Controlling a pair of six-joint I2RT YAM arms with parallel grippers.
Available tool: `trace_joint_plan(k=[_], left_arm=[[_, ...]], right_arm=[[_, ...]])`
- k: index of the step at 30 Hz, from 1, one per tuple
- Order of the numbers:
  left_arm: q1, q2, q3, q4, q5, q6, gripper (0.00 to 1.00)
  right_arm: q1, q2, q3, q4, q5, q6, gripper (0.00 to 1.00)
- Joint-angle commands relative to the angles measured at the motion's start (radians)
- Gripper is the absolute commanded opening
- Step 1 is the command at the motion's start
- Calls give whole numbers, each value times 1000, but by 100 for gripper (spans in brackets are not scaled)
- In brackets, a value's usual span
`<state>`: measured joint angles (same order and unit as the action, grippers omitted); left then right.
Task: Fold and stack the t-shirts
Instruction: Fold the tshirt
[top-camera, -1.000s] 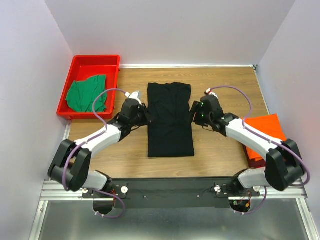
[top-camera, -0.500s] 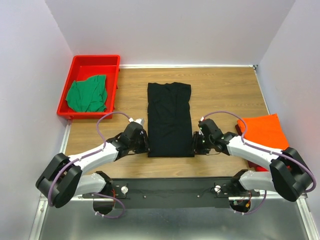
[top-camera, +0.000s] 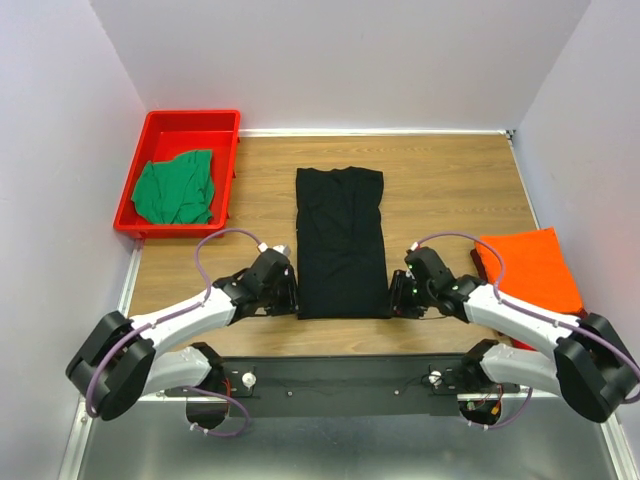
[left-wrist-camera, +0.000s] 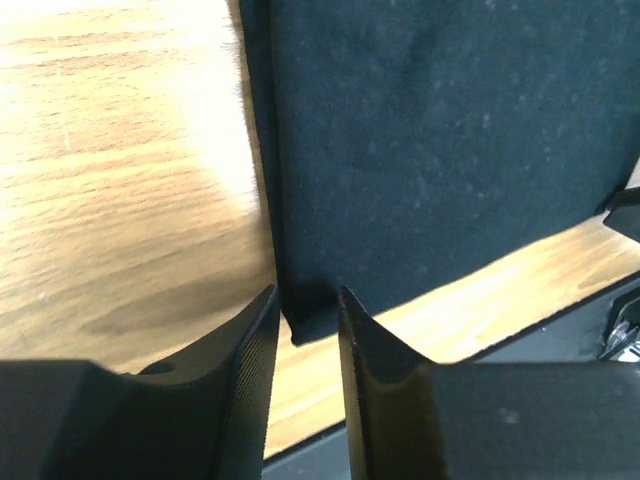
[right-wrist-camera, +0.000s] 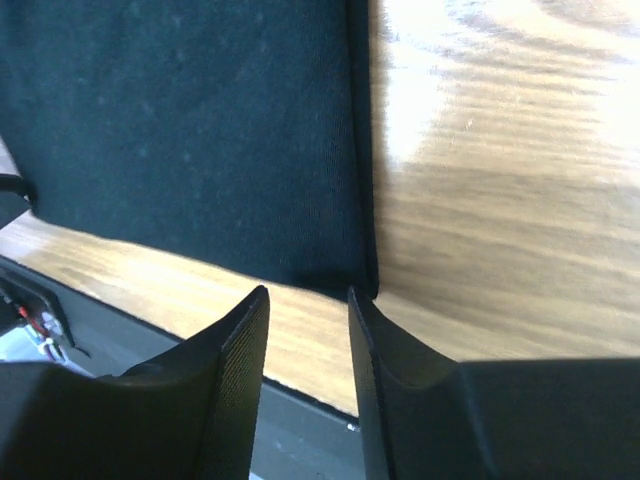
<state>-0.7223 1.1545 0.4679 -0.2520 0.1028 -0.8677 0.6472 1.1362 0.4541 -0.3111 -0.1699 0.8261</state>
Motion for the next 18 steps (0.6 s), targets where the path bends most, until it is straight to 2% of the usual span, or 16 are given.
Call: trace_joint_plan(k=[1,3,8,18], left_arm=[[-5,-67,37,-102,-29,-16,40],[-5,-84,26,-133,-23,-39,44],[-6,-125,-9,-150,-21,-114,44],[-14,-65,-44,-15,12,-119,43]], right_arm=[[6,-74,6,-106,32,28,47],[6,-98,8,-128,59,45,50],[6,-159,-20,-161,115,100,50],[5,-105,-32,-102,139,133,50]])
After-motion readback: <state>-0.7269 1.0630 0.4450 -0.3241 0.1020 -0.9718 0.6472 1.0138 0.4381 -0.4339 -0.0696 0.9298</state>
